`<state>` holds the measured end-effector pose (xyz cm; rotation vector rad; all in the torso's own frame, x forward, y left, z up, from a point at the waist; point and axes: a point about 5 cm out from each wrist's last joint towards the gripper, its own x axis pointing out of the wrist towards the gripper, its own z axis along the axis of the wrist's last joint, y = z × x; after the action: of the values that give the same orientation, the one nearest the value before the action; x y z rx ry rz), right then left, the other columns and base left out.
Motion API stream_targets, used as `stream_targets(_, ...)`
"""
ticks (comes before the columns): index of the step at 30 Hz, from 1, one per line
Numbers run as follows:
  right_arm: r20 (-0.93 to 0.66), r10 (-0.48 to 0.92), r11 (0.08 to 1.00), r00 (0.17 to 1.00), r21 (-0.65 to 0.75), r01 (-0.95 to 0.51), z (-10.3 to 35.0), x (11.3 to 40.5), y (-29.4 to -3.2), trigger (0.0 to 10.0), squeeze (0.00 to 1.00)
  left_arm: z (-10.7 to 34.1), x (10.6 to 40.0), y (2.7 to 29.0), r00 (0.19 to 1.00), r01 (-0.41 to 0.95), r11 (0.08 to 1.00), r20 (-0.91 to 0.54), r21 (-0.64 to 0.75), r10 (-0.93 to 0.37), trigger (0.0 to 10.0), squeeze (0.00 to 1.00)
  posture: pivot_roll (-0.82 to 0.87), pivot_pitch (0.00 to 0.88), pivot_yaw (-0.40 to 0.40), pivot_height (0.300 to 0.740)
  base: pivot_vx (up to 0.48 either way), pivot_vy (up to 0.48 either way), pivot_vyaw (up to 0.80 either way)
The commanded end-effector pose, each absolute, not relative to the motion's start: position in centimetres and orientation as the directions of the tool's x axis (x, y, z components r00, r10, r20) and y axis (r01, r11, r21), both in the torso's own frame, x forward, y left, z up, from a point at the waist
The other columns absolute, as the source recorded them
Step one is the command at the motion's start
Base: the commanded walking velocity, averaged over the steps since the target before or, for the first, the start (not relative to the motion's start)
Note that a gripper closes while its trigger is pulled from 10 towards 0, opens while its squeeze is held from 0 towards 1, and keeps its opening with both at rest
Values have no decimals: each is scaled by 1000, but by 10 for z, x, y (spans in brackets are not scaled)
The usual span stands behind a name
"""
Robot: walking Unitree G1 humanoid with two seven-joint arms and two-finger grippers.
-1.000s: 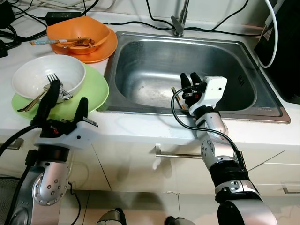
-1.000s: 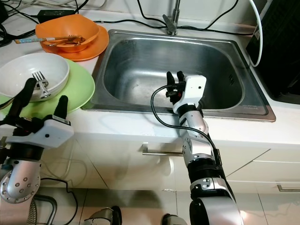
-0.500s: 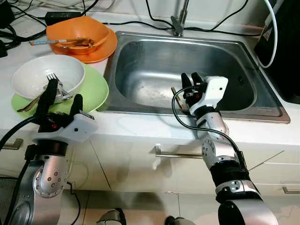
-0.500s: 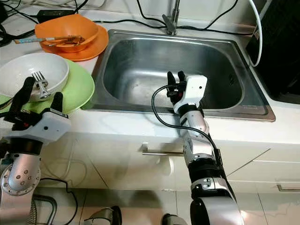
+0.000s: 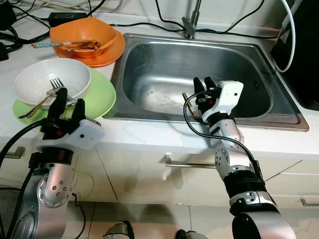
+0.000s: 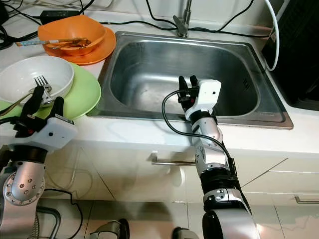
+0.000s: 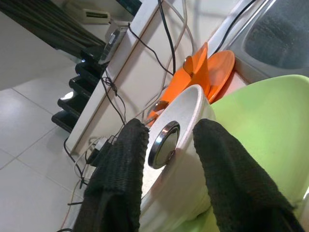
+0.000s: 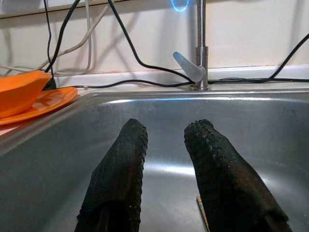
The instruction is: Kitchen organization
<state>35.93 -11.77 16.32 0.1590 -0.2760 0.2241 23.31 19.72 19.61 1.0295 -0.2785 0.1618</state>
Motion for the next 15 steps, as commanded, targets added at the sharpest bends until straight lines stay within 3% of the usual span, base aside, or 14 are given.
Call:
stream_targets(1,275,184,964,944,138,-228,162,360,-120,10000,0,194,235,194,959,-237,515,283,824,-13,0,0,49,123,-55,740,0,0,0)
stream_targets(15,275,188,963,943,138,-233,162,361,-118,10000,0,197,240,191,954,-240,549,298,801,-18,0,0,49,116,-56,740,0,0,0)
